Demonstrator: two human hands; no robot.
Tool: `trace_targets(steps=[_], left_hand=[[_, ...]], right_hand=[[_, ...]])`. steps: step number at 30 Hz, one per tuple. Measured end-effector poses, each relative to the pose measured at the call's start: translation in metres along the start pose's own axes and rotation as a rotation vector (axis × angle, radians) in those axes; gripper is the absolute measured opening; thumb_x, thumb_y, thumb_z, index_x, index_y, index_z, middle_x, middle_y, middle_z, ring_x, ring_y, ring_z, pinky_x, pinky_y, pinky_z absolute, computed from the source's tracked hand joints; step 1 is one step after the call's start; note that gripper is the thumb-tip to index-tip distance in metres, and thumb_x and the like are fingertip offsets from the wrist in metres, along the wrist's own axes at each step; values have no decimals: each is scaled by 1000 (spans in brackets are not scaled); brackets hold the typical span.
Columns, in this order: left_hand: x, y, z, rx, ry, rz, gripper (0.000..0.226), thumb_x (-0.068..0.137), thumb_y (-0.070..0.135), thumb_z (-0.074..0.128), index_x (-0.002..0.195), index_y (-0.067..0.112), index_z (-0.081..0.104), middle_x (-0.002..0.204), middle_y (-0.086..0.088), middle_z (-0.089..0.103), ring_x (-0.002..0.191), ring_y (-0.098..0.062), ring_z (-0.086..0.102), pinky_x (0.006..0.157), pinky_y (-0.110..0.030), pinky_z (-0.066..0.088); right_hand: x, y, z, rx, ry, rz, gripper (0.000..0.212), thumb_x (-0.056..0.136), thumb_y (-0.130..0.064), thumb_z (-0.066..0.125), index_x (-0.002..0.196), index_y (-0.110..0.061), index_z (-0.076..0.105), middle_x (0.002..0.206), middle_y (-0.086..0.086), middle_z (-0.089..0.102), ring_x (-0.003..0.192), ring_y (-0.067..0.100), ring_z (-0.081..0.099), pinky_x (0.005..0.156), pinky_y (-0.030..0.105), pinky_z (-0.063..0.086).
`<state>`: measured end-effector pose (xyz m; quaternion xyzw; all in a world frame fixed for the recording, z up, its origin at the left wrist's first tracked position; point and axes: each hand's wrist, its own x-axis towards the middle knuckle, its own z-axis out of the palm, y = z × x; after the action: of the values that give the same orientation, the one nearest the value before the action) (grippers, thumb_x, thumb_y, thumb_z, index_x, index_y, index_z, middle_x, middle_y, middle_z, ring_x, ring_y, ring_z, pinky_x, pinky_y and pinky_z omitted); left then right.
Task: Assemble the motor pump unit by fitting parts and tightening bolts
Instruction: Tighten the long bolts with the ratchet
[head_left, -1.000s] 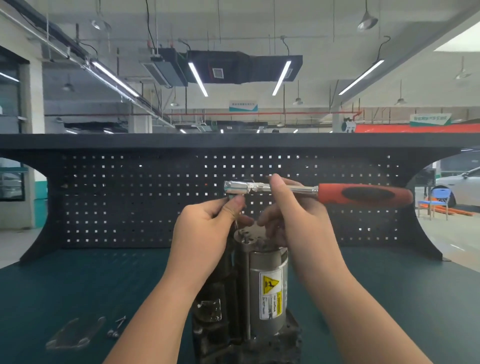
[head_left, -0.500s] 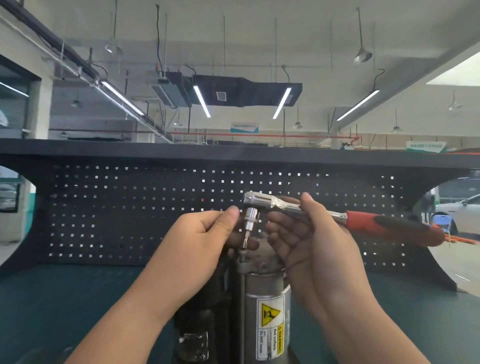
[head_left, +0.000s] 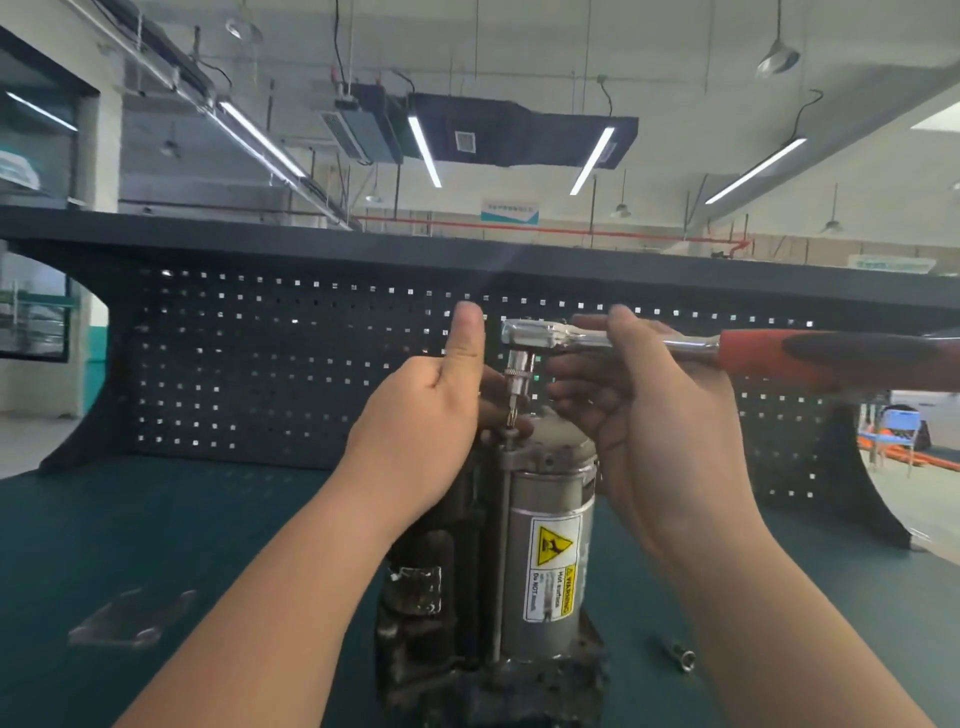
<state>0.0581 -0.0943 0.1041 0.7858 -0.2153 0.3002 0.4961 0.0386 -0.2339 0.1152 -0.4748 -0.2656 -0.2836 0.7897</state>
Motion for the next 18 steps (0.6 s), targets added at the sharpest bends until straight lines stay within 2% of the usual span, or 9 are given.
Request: trace_targets(steps=[3,5,7,9,10,13,15,16,18], left_hand=[[0,-1,1,5,-13,31,118,67,88,4,94,-9,66,88,-28,69,92,-36,67,92,-54,48],[0,-4,-3,-27,-85,82,102,78,79,17,95,-10,66,93,-29,68,94,-37,66,94,-53,47],[-2,-6,-12,-63,-203,116,72,90,61,30,99,4,72,97,-11,74,100,-24,67,97,-48,45],[-6,-7,-17,-91,-262,113,54,95,52,31,102,21,75,102,7,75,105,-7,66,98,-33,43],[-6,-9,-16,-94,-255,114,54,95,53,31,102,22,75,101,7,75,104,-6,66,96,-31,44],[-6,-10,-5,17,-144,168,71,86,70,31,97,14,72,91,-8,73,93,-23,68,91,-47,49],[-7,-5,1,73,-41,192,59,78,78,36,93,33,71,78,7,73,80,-11,68,81,-47,53],[-7,-2,2,75,-11,186,52,74,80,39,92,42,70,75,15,72,76,-4,67,77,-45,54],[-7,0,2,93,3,182,48,69,83,42,86,47,69,72,23,70,70,4,65,69,-39,55]], right_hand=[[-3,-3,3,-84,-37,-64,21,96,-16,55,81,-7,66,62,12,68,55,20,66,51,24,52],[-3,-2,3,-95,-37,-68,21,96,-15,55,81,-8,69,61,12,67,55,19,65,51,24,51],[-4,0,3,-34,-24,-24,22,96,-13,53,82,-6,69,58,11,64,51,18,62,50,24,50],[-3,4,1,86,11,79,25,96,-14,50,82,-6,68,55,9,62,49,16,58,50,25,49],[-2,5,0,134,28,134,25,96,-15,50,82,-5,68,55,8,60,48,16,56,51,25,48],[1,5,-2,189,47,191,25,95,-17,50,83,-6,68,55,7,59,47,15,52,51,25,46],[-2,5,0,97,62,128,24,95,-16,51,77,-12,67,55,5,59,48,15,54,49,25,46],[-5,6,1,27,67,44,23,96,-17,53,76,-16,63,56,3,60,49,14,55,48,25,46],[-13,4,4,-256,70,-217,18,96,-21,55,78,-22,53,60,-2,57,53,12,55,50,26,45]])
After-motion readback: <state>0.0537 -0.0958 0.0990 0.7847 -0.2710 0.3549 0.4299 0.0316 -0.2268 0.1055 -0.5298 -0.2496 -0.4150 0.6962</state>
